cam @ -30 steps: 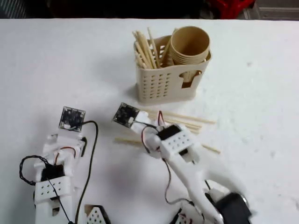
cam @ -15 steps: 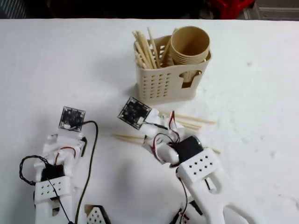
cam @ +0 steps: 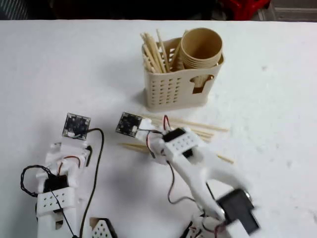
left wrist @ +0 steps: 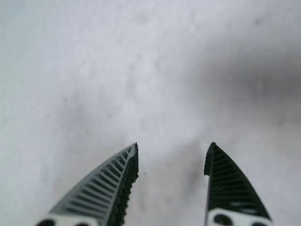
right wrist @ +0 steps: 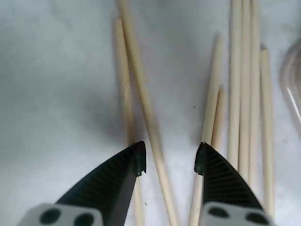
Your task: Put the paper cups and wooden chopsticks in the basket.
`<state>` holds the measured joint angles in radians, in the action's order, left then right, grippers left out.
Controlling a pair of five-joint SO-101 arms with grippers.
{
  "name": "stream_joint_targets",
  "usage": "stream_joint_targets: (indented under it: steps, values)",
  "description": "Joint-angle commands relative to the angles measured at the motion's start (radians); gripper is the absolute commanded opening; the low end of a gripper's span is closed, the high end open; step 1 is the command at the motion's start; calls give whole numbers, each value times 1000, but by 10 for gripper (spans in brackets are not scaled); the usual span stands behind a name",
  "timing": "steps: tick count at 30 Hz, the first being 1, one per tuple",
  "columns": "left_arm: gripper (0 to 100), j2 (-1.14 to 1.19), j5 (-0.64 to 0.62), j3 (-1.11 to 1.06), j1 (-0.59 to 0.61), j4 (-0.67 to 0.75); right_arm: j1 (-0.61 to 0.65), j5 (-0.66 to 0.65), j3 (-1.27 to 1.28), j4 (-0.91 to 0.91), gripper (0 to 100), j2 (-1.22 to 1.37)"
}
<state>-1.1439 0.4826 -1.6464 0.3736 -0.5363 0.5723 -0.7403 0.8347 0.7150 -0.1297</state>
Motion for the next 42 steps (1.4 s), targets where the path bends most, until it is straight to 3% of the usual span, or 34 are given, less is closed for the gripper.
stream_joint_targets:
  steps: [1,5,9,14,20,26,33,37,42]
  values:
    - [234,-12,-5,5,4,21,-7,-17,-104,-22,183,108]
    - [234,-12,-5,5,4,21,-7,-15,-123,-19,155,150]
    - [234,-12,-5,5,4,21,-7,-8,-126,-18,10,148]
    - [234,-12,-5,5,4,21,-51,6,-132,-5,14,120]
    - [234,-12,-5,5,4,21,-131,133,-127,50,16,-131]
    - [234,-12,-5,5,4,21,-130,169,-149,160,16,-484]
    - [234,-12,-5,5,4,21,-136,285,-450,257,16,-717]
    - [234,-12,-5,5,4,21,-136,413,-644,176,16,-673]
    - [234,-12,-5,5,4,21,-136,477,-732,-125,16,-536]
